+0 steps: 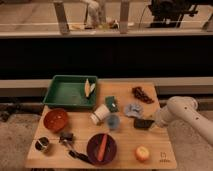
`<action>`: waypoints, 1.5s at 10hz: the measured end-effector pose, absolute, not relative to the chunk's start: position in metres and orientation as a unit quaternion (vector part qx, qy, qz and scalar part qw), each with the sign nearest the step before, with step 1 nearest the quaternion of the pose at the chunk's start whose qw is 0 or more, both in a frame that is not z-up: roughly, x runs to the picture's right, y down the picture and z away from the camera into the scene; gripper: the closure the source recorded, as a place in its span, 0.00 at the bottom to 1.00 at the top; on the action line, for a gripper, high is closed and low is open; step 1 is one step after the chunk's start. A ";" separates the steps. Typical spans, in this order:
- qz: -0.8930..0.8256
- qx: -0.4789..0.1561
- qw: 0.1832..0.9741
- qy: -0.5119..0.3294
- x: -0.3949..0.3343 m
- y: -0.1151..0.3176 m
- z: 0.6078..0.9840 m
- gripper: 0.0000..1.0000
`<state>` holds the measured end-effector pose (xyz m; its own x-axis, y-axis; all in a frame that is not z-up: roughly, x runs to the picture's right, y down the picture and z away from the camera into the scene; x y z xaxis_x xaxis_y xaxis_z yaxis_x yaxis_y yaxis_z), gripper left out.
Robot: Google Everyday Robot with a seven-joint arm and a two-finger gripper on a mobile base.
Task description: Wipe table surface with eraser
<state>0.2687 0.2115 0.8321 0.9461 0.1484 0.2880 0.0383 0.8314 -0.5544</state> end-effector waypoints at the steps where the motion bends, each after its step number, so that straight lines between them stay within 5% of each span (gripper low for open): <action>1: 0.020 -0.300 0.937 -0.178 0.255 0.218 0.834 1.00; 7: -0.013 -0.309 0.918 -0.247 0.222 0.251 0.800 1.00; 15: 0.018 -0.306 0.941 -0.143 0.318 0.235 0.796 1.00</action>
